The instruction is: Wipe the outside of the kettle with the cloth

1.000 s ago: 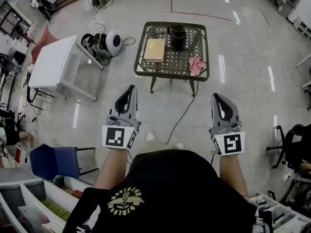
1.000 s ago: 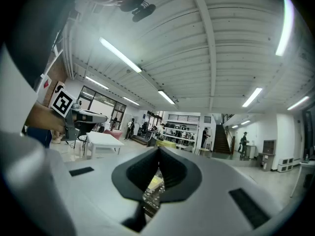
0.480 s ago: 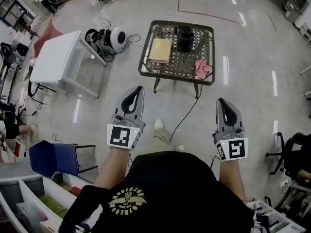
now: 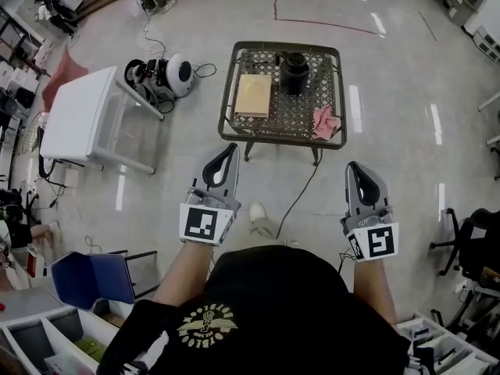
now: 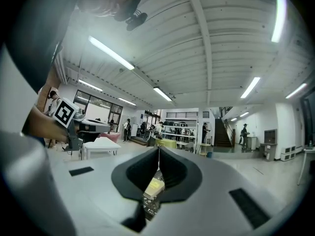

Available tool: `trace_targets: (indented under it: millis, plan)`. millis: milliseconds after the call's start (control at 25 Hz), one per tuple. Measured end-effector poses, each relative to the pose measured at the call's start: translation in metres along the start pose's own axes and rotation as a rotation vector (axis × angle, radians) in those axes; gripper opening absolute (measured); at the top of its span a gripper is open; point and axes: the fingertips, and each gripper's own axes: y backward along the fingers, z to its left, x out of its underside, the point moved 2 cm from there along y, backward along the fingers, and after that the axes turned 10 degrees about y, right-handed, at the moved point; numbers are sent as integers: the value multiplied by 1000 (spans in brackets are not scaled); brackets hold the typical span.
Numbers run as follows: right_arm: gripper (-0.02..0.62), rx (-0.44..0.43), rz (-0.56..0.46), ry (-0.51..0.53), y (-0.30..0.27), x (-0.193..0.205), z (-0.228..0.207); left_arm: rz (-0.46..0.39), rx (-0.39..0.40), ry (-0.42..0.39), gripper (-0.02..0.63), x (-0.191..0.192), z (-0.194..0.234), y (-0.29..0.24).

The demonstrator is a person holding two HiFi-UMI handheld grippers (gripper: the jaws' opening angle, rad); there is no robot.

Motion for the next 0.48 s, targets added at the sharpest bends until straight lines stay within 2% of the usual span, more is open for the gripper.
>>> trace_targets:
  millis: [480]
  plan:
    - [12, 38, 33, -12, -86, 9, -18, 25, 33, 8, 9, 3, 68, -67]
